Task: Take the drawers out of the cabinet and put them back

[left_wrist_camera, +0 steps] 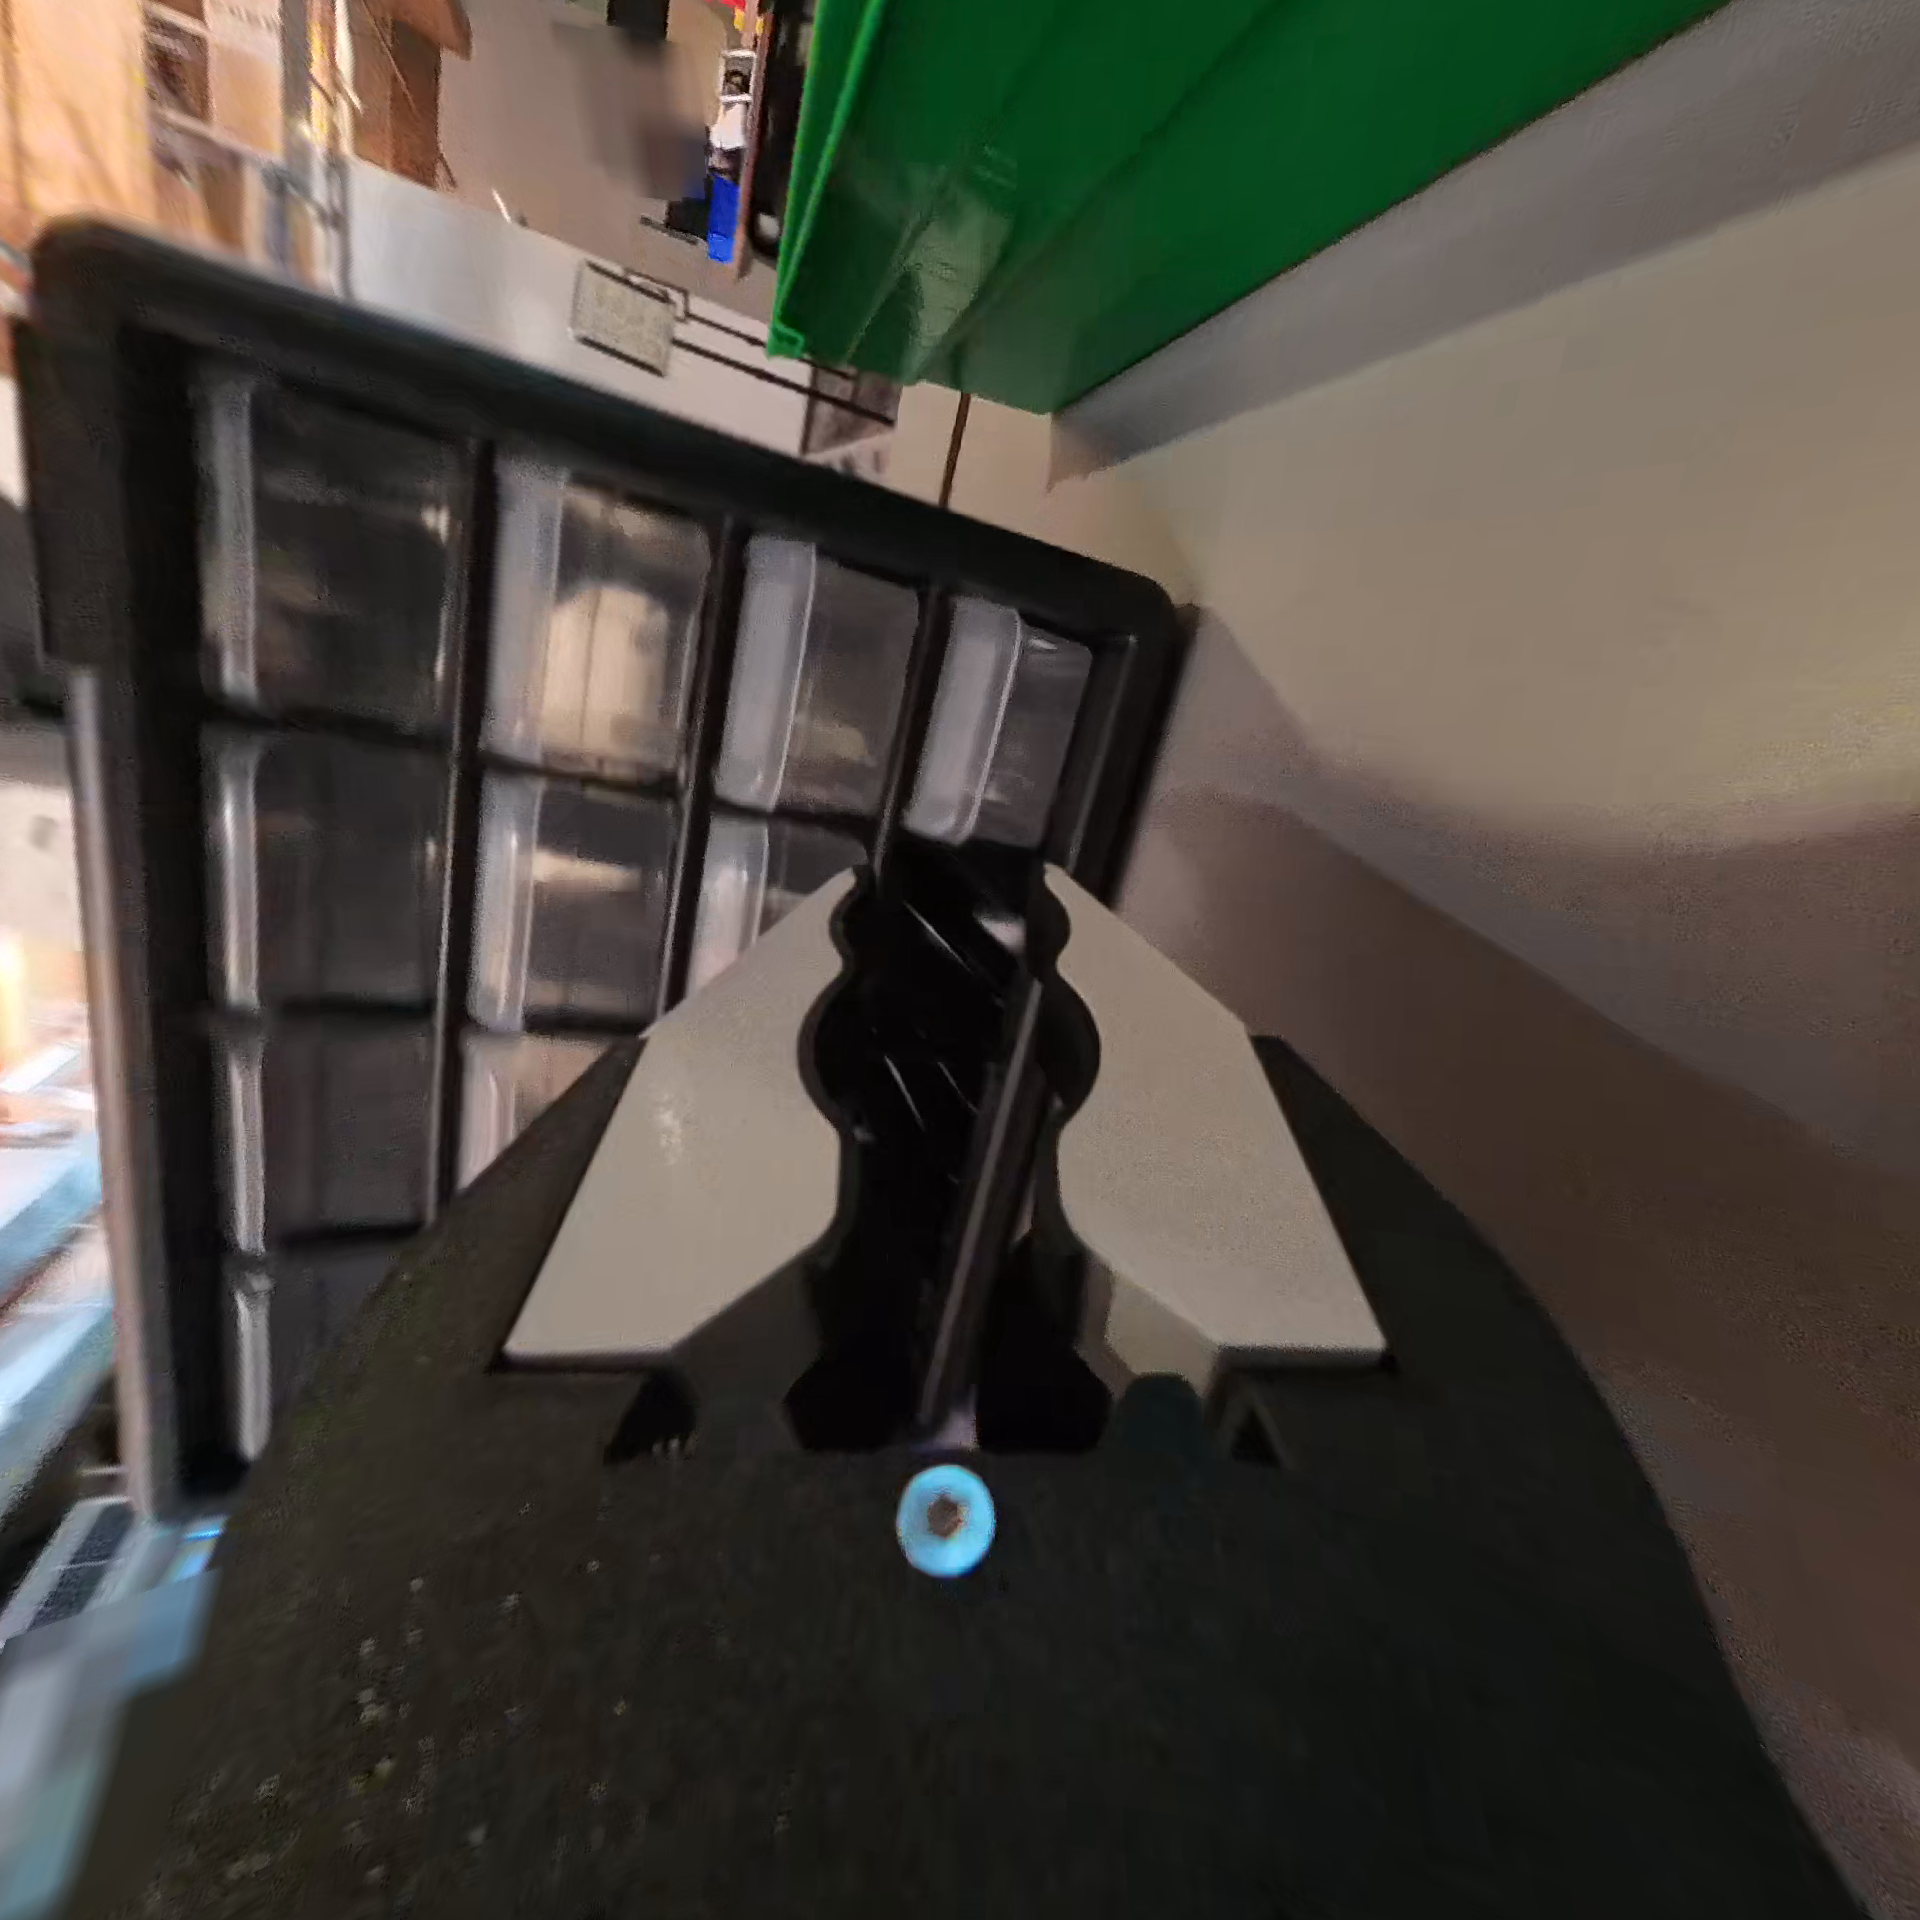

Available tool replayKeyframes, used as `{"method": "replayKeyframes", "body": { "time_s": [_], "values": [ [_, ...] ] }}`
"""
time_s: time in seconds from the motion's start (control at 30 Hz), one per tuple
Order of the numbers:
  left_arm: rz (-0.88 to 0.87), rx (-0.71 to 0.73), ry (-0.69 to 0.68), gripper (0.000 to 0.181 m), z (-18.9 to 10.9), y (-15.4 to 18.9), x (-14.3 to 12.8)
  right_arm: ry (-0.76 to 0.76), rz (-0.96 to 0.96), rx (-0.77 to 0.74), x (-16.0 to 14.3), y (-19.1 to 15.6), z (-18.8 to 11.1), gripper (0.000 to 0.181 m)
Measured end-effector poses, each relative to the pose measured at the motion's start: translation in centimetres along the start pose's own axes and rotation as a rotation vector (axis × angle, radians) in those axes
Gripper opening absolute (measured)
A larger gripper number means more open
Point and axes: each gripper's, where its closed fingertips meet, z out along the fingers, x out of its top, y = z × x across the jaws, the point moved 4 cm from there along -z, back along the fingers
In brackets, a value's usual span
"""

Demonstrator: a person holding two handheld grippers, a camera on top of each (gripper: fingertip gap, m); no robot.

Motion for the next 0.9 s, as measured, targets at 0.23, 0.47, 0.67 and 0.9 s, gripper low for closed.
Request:
{"method": "replayKeyframes", "body": {
  "time_s": [0.23, 0.47, 0.67, 0.9],
  "values": [
    [0.257, 0.068, -0.011, 0.026, 4.7, 0.8, 0.6, -0.043, -0.006, -0.011, 0.1, 0.0, 0.0, 0.0],
    [0.345, 0.162, -0.011, 0.011, 5.7, 0.5, 0.7, 0.003, 0.007, -0.007, -0.1, 0.0, 0.0, 0.0],
    [0.368, 0.189, -0.019, 0.008, 5.1, 0.8, 0.9, 0.027, 0.021, -0.002, -0.2, 0.0, 0.0, 0.0],
    [0.413, 0.171, 0.025, 0.008, 1.9, 1.7, 1.5, 0.001, 0.014, -0.035, -0.1, -0.1, 0.0, 0.0]
  ]
}}
